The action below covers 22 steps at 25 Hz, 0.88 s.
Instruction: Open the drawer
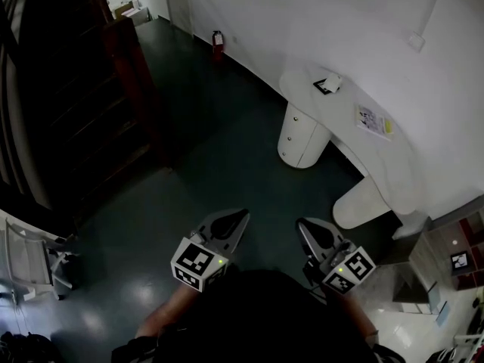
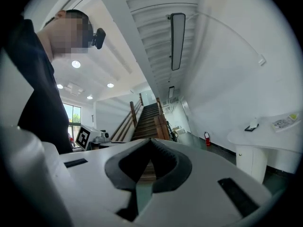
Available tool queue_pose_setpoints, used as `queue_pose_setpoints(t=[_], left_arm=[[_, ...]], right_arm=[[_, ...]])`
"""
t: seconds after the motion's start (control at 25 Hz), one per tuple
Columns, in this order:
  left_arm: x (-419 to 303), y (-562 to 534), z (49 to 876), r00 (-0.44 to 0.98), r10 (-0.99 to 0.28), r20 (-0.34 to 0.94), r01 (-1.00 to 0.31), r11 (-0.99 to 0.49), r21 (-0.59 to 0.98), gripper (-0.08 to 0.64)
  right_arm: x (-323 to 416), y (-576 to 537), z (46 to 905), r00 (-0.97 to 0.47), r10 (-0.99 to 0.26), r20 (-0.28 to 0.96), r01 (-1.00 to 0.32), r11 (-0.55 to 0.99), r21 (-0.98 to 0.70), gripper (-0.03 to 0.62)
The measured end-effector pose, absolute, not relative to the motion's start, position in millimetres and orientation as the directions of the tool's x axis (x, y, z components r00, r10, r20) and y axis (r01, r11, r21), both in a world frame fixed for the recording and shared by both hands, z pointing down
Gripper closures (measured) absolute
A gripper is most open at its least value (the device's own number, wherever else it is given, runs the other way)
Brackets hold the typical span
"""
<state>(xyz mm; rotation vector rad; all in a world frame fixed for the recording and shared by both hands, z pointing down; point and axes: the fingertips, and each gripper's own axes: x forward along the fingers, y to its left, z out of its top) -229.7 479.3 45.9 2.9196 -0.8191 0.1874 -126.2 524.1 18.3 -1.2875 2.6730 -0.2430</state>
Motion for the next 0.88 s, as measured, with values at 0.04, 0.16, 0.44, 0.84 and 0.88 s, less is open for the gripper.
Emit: queue_pose_setpoints(t=[0.04,0.16,0.44,0.84,0.88], left_arm=[[-236.5,478.1,47.0,0.847,-0.511,0.148,-0.524,-0.849,0.067,0.548],[-261.6,474.0,48.6,0.848,-0.511,0.143,-0.523,-0.849,0.069,0.548],[-311.3,459.4,65.0,0.833,-0.528,0.167,-0.546,-0.832,0.094,0.548],[-312.5,417.9,80.6,0.796,-0.579,0.175,-0.602,-0.787,0.134,0.548],[-310.6,411.0,81.5,0.79,-0.586,0.177,-0.61,-0.781,0.136,0.548]], right_arm=[[-135.0,523.2,18.0,-0.627,-0.775,-0.081,-0.746,0.627,-0.224,0.577],[-166.7,518.1,19.4,-0.656,-0.751,-0.075,-0.721,0.653,-0.231,0.577],[-206.5,507.2,40.2,-0.652,-0.758,-0.023,-0.727,0.633,-0.267,0.575],[-212.7,449.2,59.2,-0.718,-0.696,0.011,-0.66,0.676,-0.327,0.575],[-212.7,439.9,59.4,-0.73,-0.683,0.009,-0.647,0.687,-0.331,0.575]])
